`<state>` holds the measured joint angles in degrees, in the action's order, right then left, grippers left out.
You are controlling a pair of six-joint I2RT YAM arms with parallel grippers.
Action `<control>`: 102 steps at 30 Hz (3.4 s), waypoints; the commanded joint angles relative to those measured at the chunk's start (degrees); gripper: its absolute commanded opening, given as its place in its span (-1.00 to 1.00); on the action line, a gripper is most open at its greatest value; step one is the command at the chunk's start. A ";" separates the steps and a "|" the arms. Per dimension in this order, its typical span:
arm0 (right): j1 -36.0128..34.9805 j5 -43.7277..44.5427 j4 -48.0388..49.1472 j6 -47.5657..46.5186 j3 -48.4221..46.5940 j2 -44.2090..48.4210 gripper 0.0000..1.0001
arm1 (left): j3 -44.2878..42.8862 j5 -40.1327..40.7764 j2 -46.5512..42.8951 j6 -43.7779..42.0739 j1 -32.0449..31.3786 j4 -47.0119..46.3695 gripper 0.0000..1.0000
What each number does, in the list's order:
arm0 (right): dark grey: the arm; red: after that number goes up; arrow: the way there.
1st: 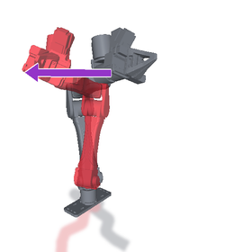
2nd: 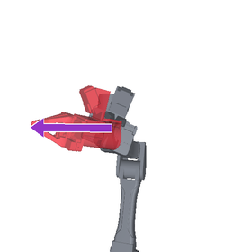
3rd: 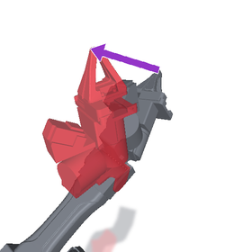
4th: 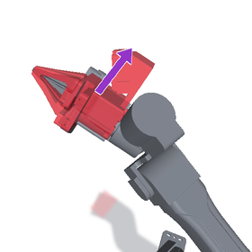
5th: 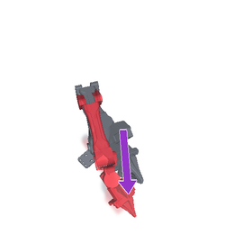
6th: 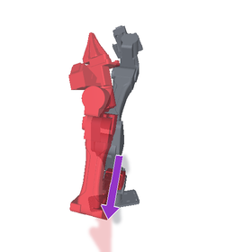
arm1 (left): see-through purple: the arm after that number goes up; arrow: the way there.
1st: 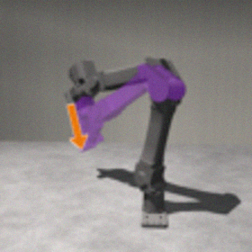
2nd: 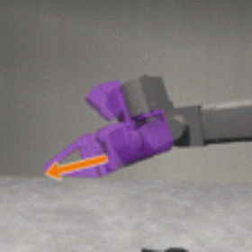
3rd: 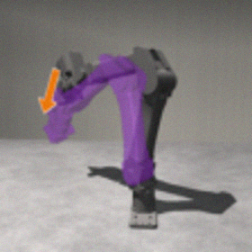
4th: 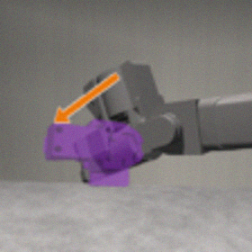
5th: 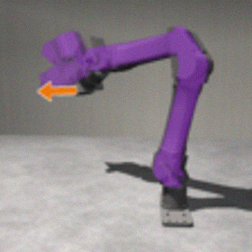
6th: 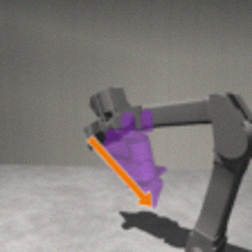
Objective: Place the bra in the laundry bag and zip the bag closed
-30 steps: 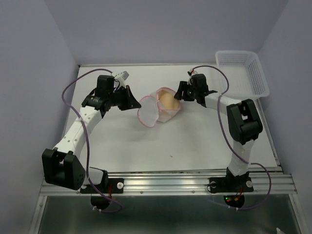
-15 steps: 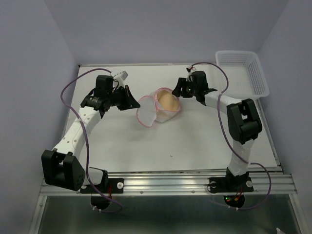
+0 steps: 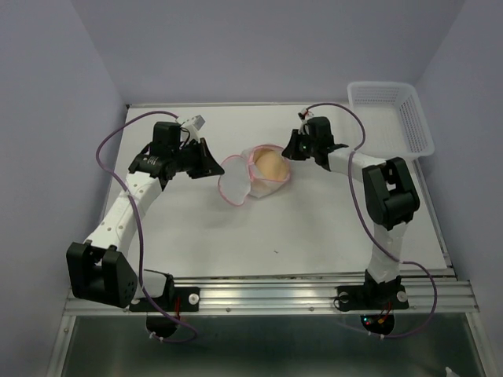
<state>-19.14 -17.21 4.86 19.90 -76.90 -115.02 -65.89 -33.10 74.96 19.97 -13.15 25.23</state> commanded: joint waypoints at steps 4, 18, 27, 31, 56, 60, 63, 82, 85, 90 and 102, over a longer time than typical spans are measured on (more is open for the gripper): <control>0.33 6.92 -2.66 -3.46 -0.88 9.72 -0.99 | -1.61 -0.65 -2.89 -1.25 0.58 -0.45 -1.00; -3.01 12.28 -23.84 -8.03 -8.09 26.77 -0.99 | -14.09 -1.09 -4.47 1.74 0.75 1.48 -1.00; -3.01 9.91 -28.59 -9.18 -7.91 28.12 -0.98 | -18.49 2.94 -5.09 5.87 0.84 3.85 -1.00; -3.01 12.45 -35.00 -9.62 -8.18 20.11 -0.99 | -15.42 3.50 -2.37 6.31 0.84 4.83 -1.00; -3.01 -3.62 -26.75 -5.93 2.02 26.08 -0.94 | -13.83 6.74 1.07 4.03 0.84 8.07 -1.00; -3.53 -6.68 -24.91 -5.57 3.77 23.88 -0.95 | -15.23 6.29 2.47 6.04 0.84 10.18 -1.00; -3.54 -8.01 -21.48 -5.57 6.23 23.53 -0.95 | -14.36 6.21 2.74 10.25 0.84 9.14 -1.00; -14.70 5.17 -12.77 -9.53 9.23 24.59 -0.95 | -31.32 12.35 13.29 18.52 0.75 23.99 -1.00; -16.37 5.35 -9.63 -9.00 9.23 22.65 -0.95 | -31.32 14.90 11.88 20.81 0.75 22.93 -1.00; -18.39 1.67 -1.01 -6.63 10.63 21.94 -0.97 | -31.32 17.10 11.87 22.57 -0.82 22.14 -1.00; -18.39 -7.22 7.18 -1.18 12.65 18.87 -0.99 | -37.98 20.19 22.50 23.10 -11.62 20.29 -0.81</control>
<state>-37.21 -21.67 6.26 16.60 -64.71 -94.74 -98.89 -12.67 94.74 43.18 -22.39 46.70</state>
